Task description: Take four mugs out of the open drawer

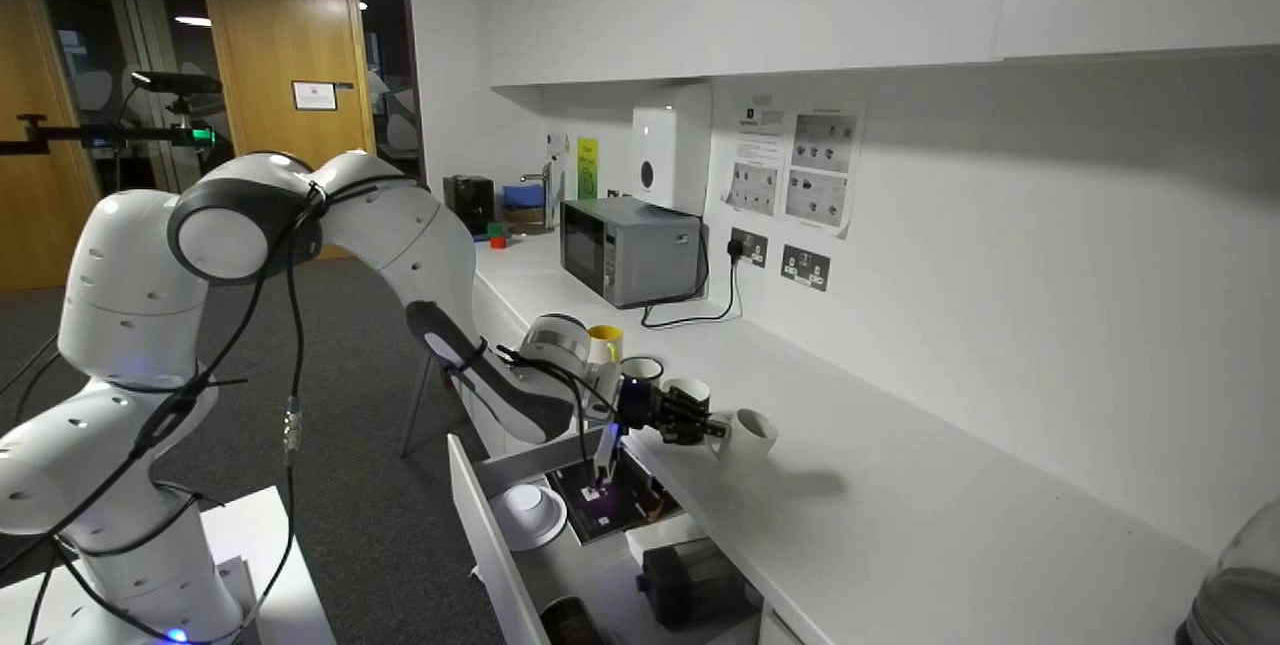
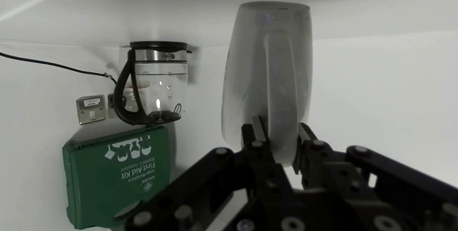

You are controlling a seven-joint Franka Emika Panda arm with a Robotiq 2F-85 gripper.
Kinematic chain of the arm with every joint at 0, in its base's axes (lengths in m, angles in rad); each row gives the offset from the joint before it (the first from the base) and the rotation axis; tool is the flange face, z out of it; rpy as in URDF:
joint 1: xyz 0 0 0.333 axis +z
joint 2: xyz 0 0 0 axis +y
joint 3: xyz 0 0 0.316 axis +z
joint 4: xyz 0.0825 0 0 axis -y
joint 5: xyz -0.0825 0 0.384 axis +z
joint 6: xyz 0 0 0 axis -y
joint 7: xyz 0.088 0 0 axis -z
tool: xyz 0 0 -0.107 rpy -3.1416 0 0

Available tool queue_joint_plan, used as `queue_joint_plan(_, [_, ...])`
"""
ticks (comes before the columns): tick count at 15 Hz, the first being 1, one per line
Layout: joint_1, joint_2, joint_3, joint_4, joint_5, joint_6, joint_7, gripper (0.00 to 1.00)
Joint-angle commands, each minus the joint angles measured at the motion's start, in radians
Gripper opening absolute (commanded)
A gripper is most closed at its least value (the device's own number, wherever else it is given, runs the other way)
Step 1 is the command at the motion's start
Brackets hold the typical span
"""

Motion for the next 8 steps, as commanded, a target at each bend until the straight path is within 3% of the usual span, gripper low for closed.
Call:
queue_joint_plan(1, [-0.069,0.004,0.064,0.018,-0.066,0.008,0.003,0.05])
queue_joint_plan(8, [-0.154,0.025,0.155,0.019,-0.111,0.010,0.003,0.05])
